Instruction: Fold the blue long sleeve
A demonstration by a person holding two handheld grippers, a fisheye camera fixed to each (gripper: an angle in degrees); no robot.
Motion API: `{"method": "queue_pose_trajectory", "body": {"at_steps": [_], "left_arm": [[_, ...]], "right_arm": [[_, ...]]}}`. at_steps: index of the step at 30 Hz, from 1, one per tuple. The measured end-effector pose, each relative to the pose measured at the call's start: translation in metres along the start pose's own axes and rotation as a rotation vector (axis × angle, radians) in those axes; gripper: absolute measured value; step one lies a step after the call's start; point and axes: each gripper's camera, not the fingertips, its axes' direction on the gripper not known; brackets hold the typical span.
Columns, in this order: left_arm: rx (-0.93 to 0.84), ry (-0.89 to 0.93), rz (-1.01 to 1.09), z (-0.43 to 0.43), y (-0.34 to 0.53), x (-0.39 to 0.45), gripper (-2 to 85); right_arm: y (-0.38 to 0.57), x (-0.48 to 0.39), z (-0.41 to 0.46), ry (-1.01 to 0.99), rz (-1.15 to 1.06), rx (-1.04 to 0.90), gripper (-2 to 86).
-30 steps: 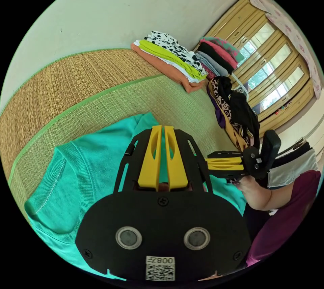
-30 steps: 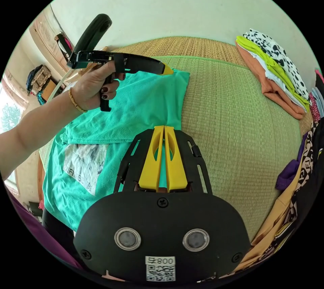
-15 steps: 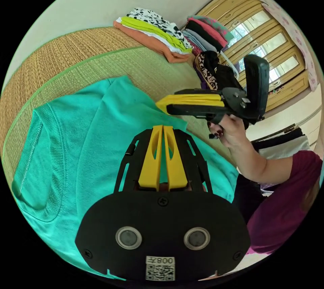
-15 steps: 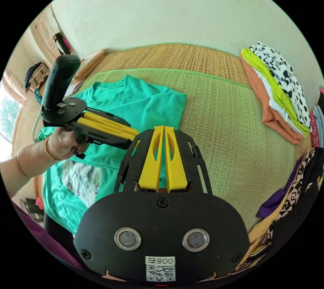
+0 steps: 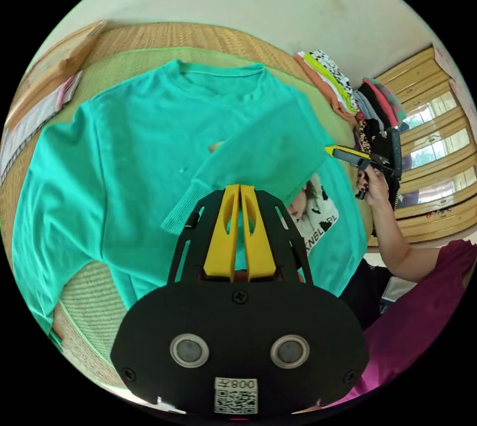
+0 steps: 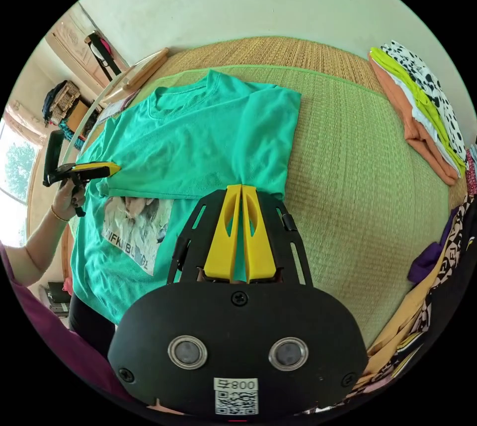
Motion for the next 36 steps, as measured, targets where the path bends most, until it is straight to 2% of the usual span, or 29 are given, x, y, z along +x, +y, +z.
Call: {"method": "queue_pose_trajectory", "body": {"at_steps": [4,9,11,13,17,19,22,27,30,36], "left_arm": [[0.174,0.016,-0.069,-0.060,0.049,-0.027,0.1],[0.107,0.022,-0.170,-0.077,0.100,-0.064,0.4],[0.156,0.070,-0.236,-0.095,0.125,-0.080,0.6],[0.305,0.125,-0.330,-0.130,0.167,-0.105,1.2],[0.521,0.077,-0.603,-0.186,0.246,-0.153,4.0],[0.686,0.052,-0.761,-0.219,0.301,-0.180,6.2],[0.833,0.055,-0.886,-0.248,0.352,-0.206,7.9],[0.955,0.168,-0.996,-0.267,0.391,-0.237,9.3],[0.973,0.231,-1.044,-0.269,0.401,-0.250,8.7],[0.905,0.170,-1.035,-0.286,0.396,-0.249,3.0]], "right_arm": [[-0.009,-0.031,-0.028,-0.034,-0.042,0.062,0.1],[-0.026,-0.130,0.000,-0.199,-0.233,0.017,0.1],[-0.033,-0.184,0.029,-0.286,-0.326,-0.039,0.1],[-0.037,-0.220,0.050,-0.320,-0.384,-0.081,0.1],[-0.044,-0.268,0.101,-0.286,-0.456,-0.209,0.1],[-0.046,-0.271,0.117,-0.267,-0.447,-0.257,0.1],[-0.051,-0.262,0.121,-0.288,-0.393,-0.263,0.1],[-0.055,-0.257,0.123,-0.269,-0.372,-0.278,0.1],[-0.058,-0.258,0.124,-0.237,-0.376,-0.286,0.1],[-0.061,-0.247,0.122,-0.230,-0.356,-0.284,0.1]]}}
